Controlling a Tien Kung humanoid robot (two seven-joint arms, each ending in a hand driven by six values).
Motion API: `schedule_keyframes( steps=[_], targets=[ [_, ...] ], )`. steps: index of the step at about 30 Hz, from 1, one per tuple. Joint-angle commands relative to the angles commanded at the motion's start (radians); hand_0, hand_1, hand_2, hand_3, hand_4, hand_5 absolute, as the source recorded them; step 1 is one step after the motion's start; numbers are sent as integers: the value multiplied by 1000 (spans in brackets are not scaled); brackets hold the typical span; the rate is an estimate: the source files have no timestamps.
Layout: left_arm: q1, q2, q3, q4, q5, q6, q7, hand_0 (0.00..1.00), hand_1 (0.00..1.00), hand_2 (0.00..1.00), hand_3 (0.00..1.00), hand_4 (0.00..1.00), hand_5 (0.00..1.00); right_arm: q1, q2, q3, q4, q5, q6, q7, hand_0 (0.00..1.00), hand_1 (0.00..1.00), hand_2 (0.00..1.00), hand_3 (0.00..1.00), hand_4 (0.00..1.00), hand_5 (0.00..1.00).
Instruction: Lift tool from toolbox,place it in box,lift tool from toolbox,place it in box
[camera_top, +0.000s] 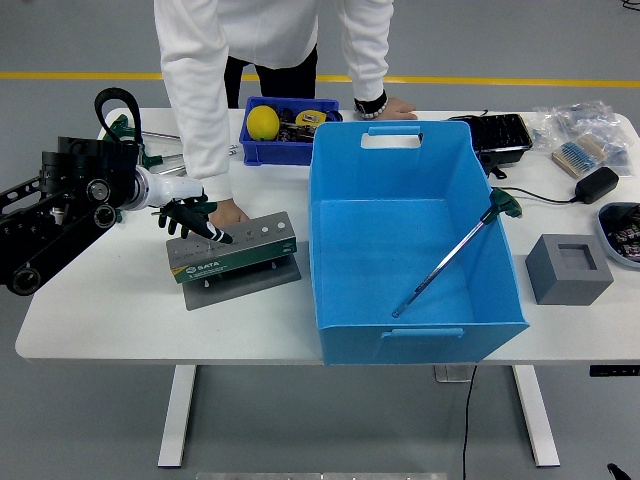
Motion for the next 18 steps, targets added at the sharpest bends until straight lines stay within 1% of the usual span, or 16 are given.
schedule_keyframes(
  steps=[1, 6, 7, 12, 13, 18],
  targets=[
    [-1, 0, -1, 4, -3, -1, -1, 381, 365, 386, 502, 876, 703, 0, 0, 0, 0, 0, 0, 0, 682, 646, 705, 555, 786, 717],
    [-2, -4, -6, 26, -26, 0, -7, 381, 365, 386, 502, 876, 703, 1, 0, 1, 0, -3, 0, -1, 682, 646, 705, 555, 786, 717],
    [-2, -4, -6, 30, -32, 0, -8, 379, 356, 376, 497, 874, 659, 1, 0, 2, 0, -4, 0, -1, 682, 646, 705, 555, 786, 717],
    [-2, -4, -8, 48, -58, -1, -14, 379, 356, 376, 497, 874, 659, 1, 0, 2, 0, -4, 0, -1, 682, 646, 705, 555, 786, 717],
    [-2, -5, -8, 52, -62, 0, -15, 378, 359, 380, 522, 869, 665, 1, 0, 2, 0, -4, 0, -1, 683, 646, 705, 555, 786, 717],
    [-3, -8, -14, 68, -66, 9, -25, 378, 359, 380, 522, 869, 665, 2, 0, 2, 0, -5, 1, -1, 683, 646, 705, 555, 786, 717]
  ],
)
